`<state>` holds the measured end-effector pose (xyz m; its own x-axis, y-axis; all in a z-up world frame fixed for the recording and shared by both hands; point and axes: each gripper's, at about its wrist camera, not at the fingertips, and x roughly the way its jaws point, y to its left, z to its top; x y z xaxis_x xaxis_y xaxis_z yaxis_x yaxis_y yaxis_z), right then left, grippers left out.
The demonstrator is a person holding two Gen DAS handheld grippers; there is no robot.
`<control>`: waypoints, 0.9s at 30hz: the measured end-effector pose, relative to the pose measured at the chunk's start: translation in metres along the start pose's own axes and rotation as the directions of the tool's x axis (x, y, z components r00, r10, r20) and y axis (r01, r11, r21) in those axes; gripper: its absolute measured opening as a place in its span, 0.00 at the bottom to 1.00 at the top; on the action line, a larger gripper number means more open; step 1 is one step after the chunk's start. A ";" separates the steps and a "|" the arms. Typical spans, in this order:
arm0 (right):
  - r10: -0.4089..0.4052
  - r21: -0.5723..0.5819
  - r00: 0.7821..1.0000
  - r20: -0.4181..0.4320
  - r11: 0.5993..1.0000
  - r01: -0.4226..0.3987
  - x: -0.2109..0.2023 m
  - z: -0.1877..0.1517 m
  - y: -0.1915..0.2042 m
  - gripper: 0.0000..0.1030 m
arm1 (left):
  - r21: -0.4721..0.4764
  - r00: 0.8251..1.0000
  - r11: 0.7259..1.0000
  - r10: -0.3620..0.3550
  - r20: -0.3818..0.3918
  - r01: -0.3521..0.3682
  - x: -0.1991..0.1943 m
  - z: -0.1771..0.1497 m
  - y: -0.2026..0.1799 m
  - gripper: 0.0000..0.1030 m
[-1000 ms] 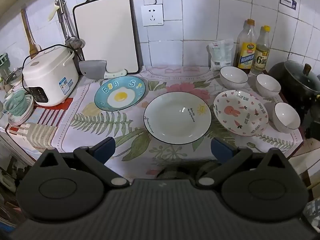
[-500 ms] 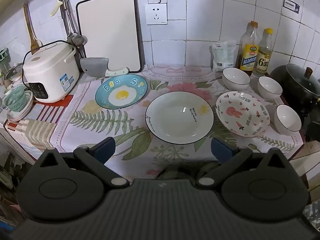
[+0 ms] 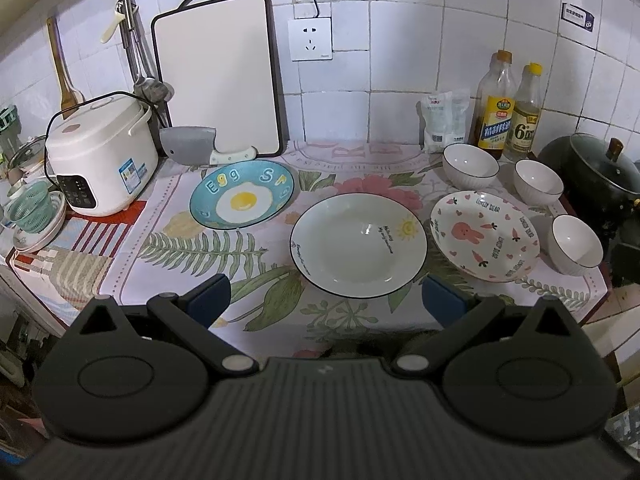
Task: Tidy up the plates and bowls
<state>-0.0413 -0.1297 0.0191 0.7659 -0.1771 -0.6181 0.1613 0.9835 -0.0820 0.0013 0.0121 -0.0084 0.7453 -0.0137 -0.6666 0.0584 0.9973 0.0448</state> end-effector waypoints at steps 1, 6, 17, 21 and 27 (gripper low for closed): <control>-0.002 -0.001 1.000 0.003 1.000 0.002 0.000 0.000 0.000 1.00 | -0.001 1.000 1.000 0.001 0.004 -0.001 0.000 0.000 0.000 1.00; -0.007 -0.005 1.000 0.010 1.000 0.007 0.001 0.001 -0.001 1.00 | -0.003 1.000 1.000 -0.001 0.018 0.001 -0.001 0.000 0.001 1.00; -0.018 -0.011 1.000 0.013 1.000 0.018 0.004 0.001 -0.001 1.00 | -0.003 0.999 1.000 -0.005 0.043 0.005 -0.001 -0.001 0.001 1.00; -0.020 -0.009 1.000 0.014 1.000 0.020 0.004 0.001 -0.002 1.00 | -0.003 0.999 1.000 -0.005 0.043 0.005 -0.001 -0.002 0.000 1.00; -0.025 -0.011 1.000 0.016 1.000 0.025 0.004 0.001 -0.001 1.00 | -0.001 0.999 1.000 -0.008 0.045 0.008 -0.002 -0.002 0.001 1.00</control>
<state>-0.0380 -0.1316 0.0173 0.7717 -0.2019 -0.6031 0.1735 0.9791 -0.1058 -0.0011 0.0131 -0.0088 0.7742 -0.0253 -0.6324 0.0640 0.9972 0.0385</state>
